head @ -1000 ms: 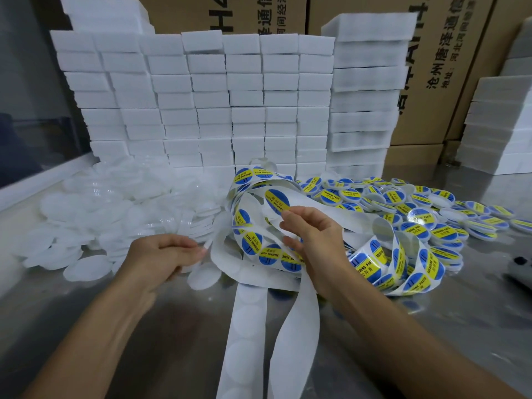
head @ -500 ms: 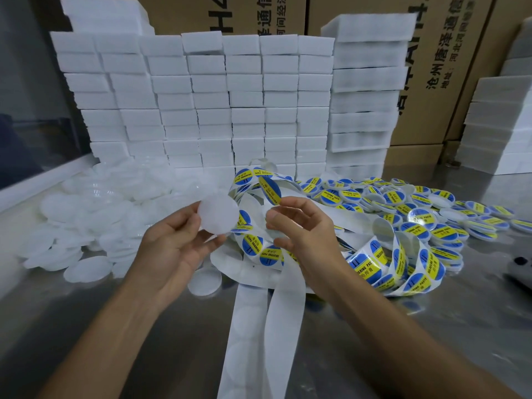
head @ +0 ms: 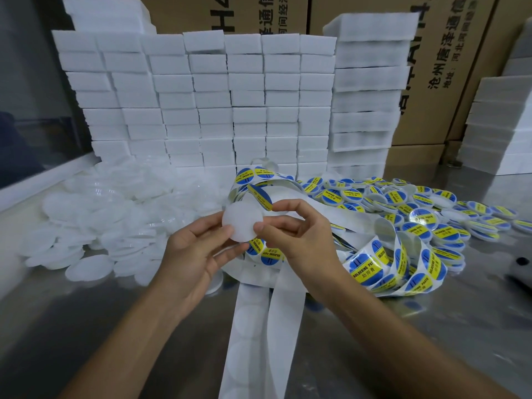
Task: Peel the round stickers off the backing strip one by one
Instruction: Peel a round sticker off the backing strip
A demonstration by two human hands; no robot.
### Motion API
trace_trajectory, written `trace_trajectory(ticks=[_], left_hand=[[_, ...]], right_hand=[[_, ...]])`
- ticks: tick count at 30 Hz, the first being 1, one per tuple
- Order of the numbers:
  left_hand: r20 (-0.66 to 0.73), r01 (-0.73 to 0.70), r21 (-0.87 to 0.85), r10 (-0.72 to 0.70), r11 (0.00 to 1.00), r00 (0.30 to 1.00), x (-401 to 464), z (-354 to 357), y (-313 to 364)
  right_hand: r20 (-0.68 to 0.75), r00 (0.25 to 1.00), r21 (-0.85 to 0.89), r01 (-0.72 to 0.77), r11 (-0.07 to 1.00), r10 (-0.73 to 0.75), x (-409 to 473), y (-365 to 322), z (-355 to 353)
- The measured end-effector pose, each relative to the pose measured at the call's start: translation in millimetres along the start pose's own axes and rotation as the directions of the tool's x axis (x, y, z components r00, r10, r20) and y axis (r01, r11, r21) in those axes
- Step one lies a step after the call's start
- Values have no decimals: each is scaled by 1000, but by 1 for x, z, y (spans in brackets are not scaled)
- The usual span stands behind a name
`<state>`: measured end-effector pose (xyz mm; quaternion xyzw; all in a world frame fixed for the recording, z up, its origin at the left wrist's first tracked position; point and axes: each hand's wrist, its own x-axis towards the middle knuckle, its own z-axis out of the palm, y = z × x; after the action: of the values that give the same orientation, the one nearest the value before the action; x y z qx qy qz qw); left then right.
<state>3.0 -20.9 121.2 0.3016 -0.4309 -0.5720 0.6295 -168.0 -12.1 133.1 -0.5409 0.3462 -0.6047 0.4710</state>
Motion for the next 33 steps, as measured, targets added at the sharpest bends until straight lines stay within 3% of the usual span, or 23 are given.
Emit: trace_trajectory(ticks=[7, 11, 15, 19, 33], left_hand=[[-138, 8, 28, -4, 1000, 990, 0, -4, -4], [-192, 19, 10, -16, 1000, 981, 0, -5, -6], [-167, 18, 7, -16, 1000, 986, -2, -2, -5], [-136, 18, 13, -16, 1000, 991, -3, 2, -3], [-131, 22, 49, -16, 999, 991, -6, 5, 0]], right_hand=[[-127, 990, -77, 44, 996, -54, 4, -5, -6], [-106, 993, 42, -48, 998, 53, 8, -10, -13], [15, 990, 1, -141, 990, 141, 8, -6, -9], [8, 992, -100, -124, 987, 125, 6, -3, -6], [-7, 992, -157, -127, 979, 128, 4, -1, -5]])
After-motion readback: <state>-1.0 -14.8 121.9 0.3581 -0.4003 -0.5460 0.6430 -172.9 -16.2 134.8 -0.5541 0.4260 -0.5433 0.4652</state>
